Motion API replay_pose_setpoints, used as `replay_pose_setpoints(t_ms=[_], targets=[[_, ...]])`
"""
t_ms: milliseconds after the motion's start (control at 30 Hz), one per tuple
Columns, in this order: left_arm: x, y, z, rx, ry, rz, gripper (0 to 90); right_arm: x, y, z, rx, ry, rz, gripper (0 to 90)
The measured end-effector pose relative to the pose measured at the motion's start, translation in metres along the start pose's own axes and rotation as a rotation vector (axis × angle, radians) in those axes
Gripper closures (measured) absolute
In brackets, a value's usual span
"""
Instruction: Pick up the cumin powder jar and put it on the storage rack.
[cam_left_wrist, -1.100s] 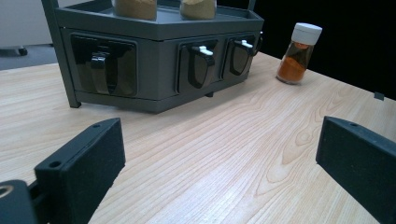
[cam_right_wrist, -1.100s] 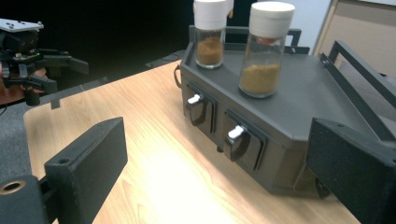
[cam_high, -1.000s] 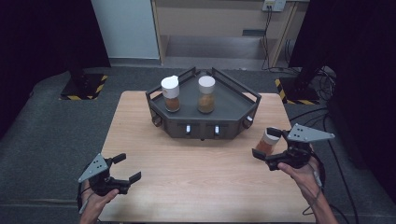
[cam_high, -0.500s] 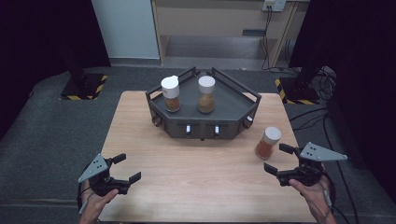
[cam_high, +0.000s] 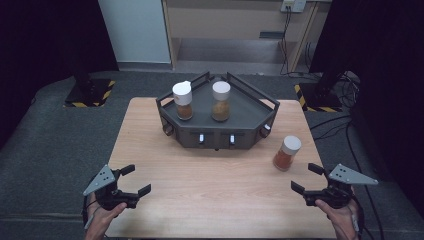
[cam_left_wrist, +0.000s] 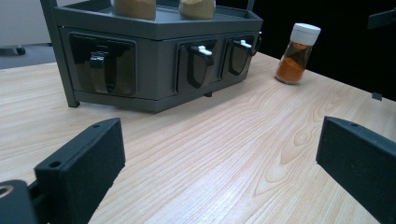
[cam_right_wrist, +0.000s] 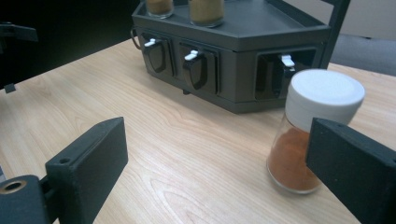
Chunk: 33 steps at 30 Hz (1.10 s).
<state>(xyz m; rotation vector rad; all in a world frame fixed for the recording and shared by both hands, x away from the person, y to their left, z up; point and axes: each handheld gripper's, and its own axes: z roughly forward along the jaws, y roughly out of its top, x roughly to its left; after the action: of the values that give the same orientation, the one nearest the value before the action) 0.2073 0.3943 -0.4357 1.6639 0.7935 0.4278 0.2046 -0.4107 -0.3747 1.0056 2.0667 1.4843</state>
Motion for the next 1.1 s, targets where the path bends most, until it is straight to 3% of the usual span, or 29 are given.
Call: replay_pose_setpoints(t_ms=[567,833,1000,1100], targets=[[0.000,0.000,0.000,-0.004,-0.005,0.004,0.0,0.006,-0.023,-0.006,0.002,-0.101,0.023,7.2],[0.000,0.000,0.000,-0.002,-0.008,0.008,0.0,0.006,-0.028,-0.009,-0.003,-0.136,0.030,7.3],[0.000,0.001,0.001,0.000,-0.018,0.016,0.0,0.008,-0.030,-0.011,-0.012,-0.177,0.006,7.7],[0.000,0.001,0.002,0.004,-0.020,0.022,0.0,0.005,-0.031,-0.011,-0.015,-0.174,0.017,7.6]])
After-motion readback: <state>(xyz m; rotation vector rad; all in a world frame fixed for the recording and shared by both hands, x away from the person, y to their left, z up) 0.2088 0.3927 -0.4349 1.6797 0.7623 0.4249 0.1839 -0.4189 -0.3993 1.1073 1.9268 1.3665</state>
